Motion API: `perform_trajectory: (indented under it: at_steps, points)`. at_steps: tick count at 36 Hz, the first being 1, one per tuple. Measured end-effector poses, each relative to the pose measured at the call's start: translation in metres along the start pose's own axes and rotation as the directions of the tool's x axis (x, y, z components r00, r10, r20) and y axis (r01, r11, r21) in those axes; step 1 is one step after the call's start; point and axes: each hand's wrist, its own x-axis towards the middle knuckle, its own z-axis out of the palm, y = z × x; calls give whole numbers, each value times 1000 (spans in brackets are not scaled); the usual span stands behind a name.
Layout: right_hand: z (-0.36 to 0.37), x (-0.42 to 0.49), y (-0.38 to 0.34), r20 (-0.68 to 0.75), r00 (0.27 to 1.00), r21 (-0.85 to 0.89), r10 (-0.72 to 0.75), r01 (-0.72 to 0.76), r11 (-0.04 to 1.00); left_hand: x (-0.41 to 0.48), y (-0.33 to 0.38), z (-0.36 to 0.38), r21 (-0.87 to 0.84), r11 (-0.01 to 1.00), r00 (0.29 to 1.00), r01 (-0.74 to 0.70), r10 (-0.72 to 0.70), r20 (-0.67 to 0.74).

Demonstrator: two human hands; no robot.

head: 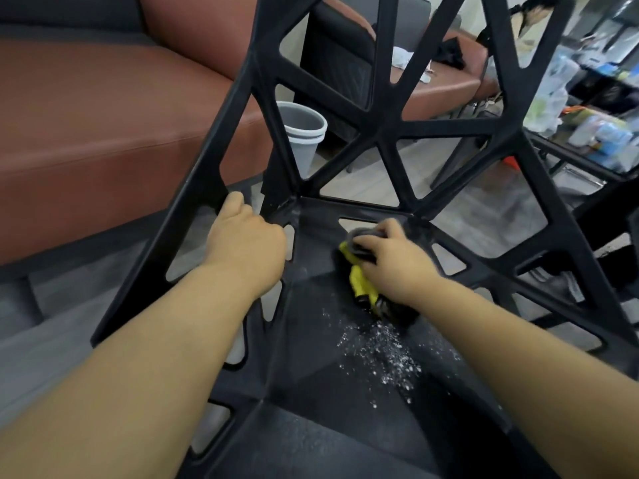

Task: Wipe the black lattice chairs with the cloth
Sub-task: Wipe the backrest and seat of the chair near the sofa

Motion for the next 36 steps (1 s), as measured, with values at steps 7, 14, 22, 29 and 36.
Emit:
perform_trajectory:
  at_steps: [7, 14, 22, 29, 36]
  points:
    - [-1, 15, 42, -91, 853, 53, 514, -511, 858, -1, 4, 1, 10, 1000, 1000, 4, -5, 24]
    - [13, 11, -57, -25, 977, 187, 213, -205, 961, 0, 4, -2, 17, 1000, 999, 9, -10, 53]
    - [9, -24, -26, 35, 989, 214, -147, 136, 967, -2, -5, 8, 80, 995, 998, -66, 66, -3]
    - [-2, -18, 50, -110, 865, 46, 489, -487, 872, -2, -1, 6, 82, 996, 996, -32, 26, 82]
    - [4, -12, -35, 0, 922, 126, 386, -383, 915, -1, 5, -3, 60, 998, 994, 11, -18, 109]
